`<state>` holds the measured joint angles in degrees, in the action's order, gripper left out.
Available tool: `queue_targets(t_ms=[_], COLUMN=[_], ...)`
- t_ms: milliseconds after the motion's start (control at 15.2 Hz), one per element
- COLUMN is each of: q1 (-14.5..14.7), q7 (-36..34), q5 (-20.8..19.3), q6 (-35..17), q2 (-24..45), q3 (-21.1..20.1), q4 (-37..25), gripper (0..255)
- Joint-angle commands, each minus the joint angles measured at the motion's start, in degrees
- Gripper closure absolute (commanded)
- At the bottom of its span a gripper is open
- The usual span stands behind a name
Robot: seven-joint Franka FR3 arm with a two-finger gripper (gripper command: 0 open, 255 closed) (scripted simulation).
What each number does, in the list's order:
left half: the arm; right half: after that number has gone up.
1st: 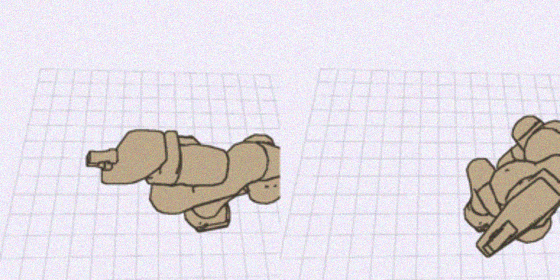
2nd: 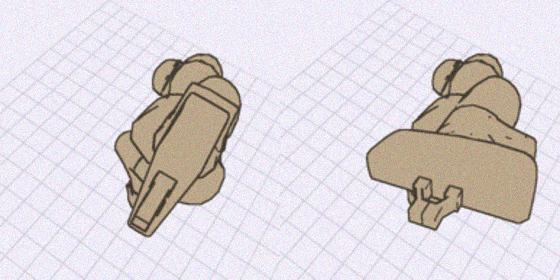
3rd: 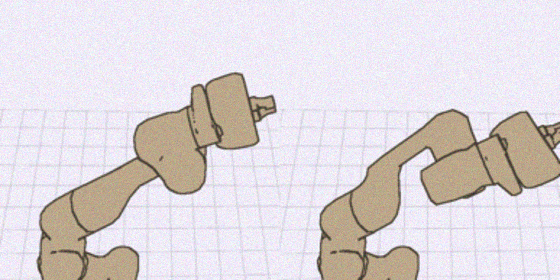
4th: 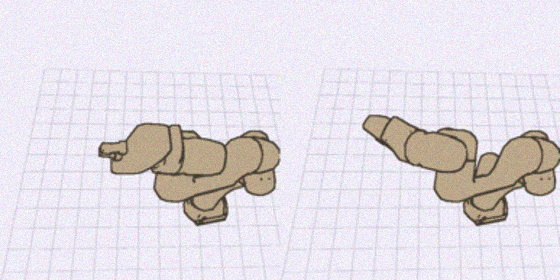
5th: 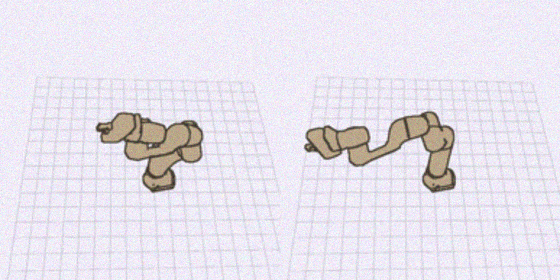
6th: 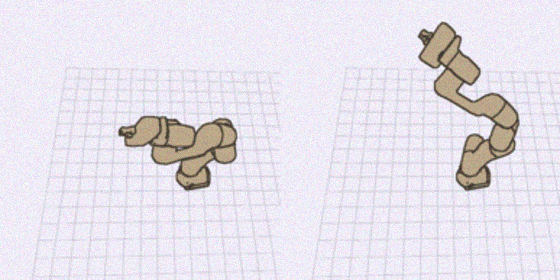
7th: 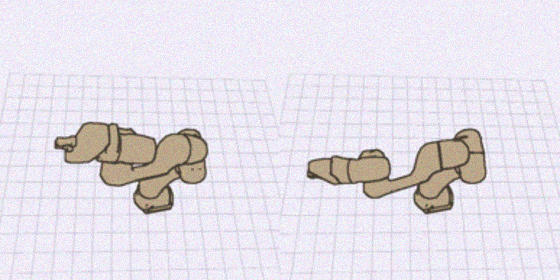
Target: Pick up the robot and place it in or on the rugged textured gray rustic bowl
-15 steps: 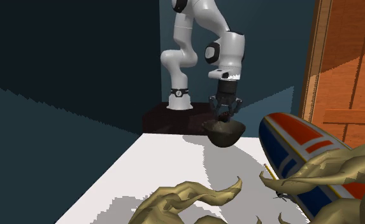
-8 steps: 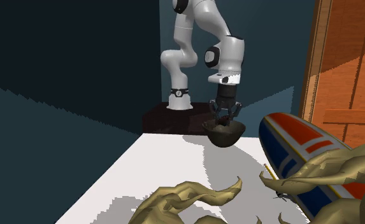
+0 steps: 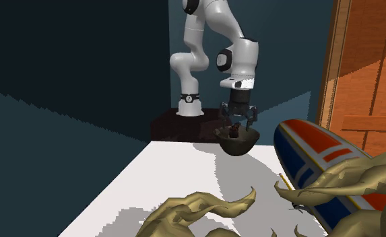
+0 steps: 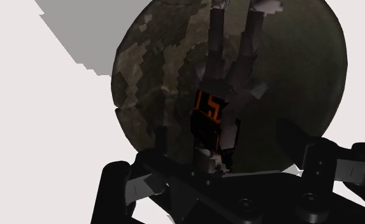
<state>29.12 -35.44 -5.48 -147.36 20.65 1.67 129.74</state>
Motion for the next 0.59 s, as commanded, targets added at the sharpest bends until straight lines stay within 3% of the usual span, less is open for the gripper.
queue_targets(t_ms=[0, 198, 528], q1=[0.04, 0.15, 0.15], q7=[0.08, 0.30, 0.30], q5=[0.12, 0.45, 0.44], q6=[1.68, 6.52, 6.52], q2=[-1.66, -6.02, -6.02], q3=[-0.08, -0.31, -0.31], q4=[-0.02, -0.48, -0.48], gripper=[0, 0, 0])
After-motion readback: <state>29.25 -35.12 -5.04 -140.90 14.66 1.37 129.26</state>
